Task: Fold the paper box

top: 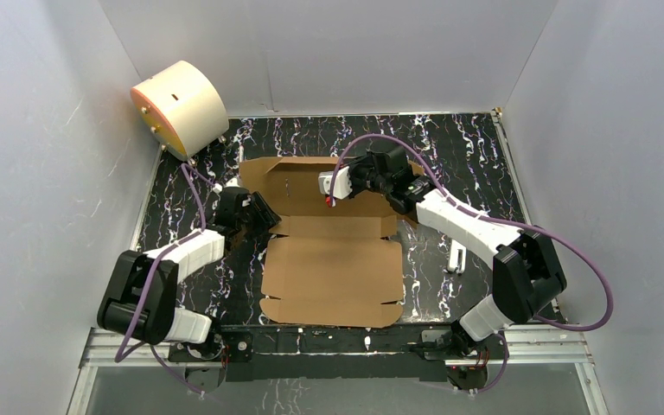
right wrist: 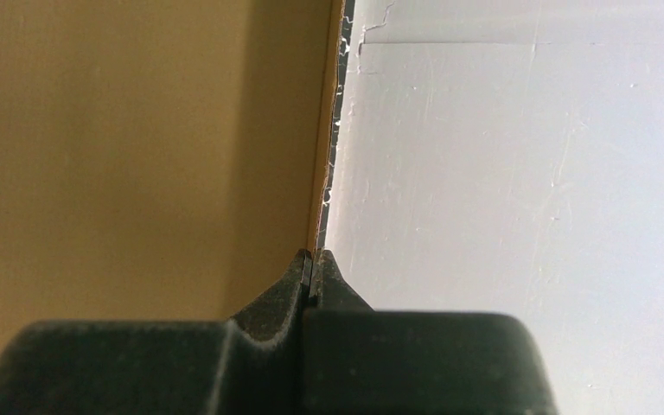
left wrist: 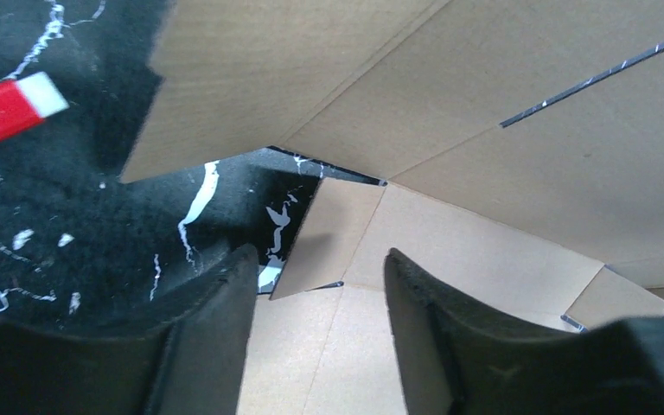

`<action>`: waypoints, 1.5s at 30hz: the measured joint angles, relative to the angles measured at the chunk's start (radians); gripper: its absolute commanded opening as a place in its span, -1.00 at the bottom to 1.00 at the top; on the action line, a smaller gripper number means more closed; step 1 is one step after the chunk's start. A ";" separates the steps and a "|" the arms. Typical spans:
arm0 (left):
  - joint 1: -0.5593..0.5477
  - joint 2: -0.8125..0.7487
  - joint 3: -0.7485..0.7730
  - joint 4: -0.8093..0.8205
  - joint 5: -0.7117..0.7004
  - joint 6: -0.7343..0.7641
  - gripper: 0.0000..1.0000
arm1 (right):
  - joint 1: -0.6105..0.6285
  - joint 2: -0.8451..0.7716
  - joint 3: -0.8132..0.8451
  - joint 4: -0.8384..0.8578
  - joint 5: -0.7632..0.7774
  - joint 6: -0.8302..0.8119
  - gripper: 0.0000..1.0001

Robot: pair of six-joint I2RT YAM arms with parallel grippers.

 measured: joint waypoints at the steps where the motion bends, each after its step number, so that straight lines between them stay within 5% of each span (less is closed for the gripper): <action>1: -0.003 0.007 -0.003 0.012 0.006 -0.002 -0.17 | 0.001 0.000 0.000 0.004 0.000 -0.002 -1.00; 6: -0.036 0.041 0.000 0.045 0.016 0.003 -0.40 | 0.002 -0.003 -0.023 0.029 0.012 -0.010 -1.00; 27: -0.224 0.163 0.140 0.109 -0.111 0.090 -0.42 | 0.024 -0.062 -0.185 0.245 0.069 -0.043 -1.00; 38: -0.226 0.199 0.152 0.178 -0.130 0.115 -0.20 | 0.025 -0.064 -0.269 0.381 0.103 -0.074 -1.00; 45: -0.226 0.071 0.126 0.154 -0.120 0.115 -0.05 | 0.026 -0.117 -0.326 0.403 0.103 -0.071 -1.00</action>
